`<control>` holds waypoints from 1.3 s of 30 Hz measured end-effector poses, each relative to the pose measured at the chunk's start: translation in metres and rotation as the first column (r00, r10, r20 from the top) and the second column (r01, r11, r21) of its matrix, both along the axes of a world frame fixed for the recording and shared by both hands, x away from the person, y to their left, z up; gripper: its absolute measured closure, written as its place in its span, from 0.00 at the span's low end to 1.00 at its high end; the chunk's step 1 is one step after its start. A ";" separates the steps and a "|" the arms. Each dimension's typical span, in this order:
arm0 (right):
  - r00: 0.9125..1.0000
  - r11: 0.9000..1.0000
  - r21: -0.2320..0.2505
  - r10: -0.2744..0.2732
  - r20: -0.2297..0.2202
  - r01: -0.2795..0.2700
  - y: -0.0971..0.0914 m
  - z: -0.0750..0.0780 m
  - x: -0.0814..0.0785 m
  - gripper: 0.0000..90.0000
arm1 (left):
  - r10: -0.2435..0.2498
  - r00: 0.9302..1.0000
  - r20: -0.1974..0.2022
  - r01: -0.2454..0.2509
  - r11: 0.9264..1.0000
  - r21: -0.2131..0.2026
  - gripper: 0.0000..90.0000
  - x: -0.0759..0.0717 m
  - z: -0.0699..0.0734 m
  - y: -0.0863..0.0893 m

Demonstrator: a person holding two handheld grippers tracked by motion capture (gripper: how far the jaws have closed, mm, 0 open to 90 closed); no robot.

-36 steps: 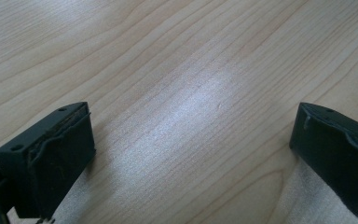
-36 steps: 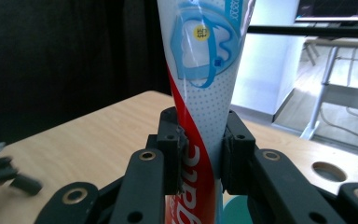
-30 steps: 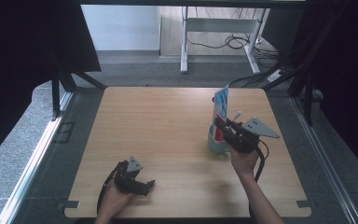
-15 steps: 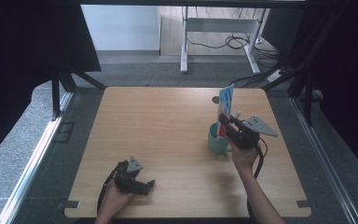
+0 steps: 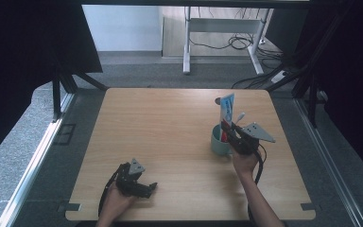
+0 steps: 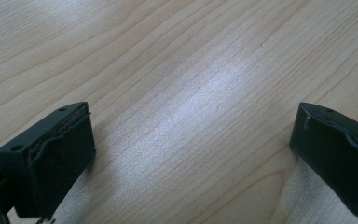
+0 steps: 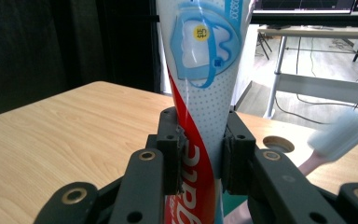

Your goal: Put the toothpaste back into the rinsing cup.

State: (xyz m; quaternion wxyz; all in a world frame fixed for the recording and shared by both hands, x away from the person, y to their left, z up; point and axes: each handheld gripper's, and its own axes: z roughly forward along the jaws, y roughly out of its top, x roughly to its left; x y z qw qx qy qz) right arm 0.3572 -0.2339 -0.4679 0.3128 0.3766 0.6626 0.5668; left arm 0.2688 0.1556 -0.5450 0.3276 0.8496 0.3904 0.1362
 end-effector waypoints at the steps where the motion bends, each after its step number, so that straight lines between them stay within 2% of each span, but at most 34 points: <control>1: 1.000 1.000 -0.003 0.001 0.000 -0.001 0.000 -0.002 0.000 0.81 | 0.000 1.000 0.000 0.000 1.000 0.000 0.00 0.000 0.000 0.000; 14: 0.999 1.000 -0.015 0.001 -0.047 -0.002 0.001 -0.021 -0.001 0.81 | -0.001 1.000 0.000 0.001 1.000 -0.002 0.00 0.000 0.000 0.000; 23: 0.997 0.999 -0.043 0.006 -0.081 -0.009 0.001 -0.030 -0.001 0.80 | -0.002 1.000 0.001 0.002 1.000 -0.003 0.00 0.000 0.000 0.000; 29: 0.994 0.998 -0.057 0.012 -0.111 -0.018 0.000 -0.034 0.001 0.80 | -0.002 1.000 0.001 0.002 1.000 -0.003 0.00 0.000 0.000 0.000; 39: 0.991 0.996 -0.077 0.029 -0.131 -0.039 0.001 -0.032 0.003 0.78 | -0.003 1.000 0.000 0.003 1.000 -0.002 0.00 0.000 0.000 0.000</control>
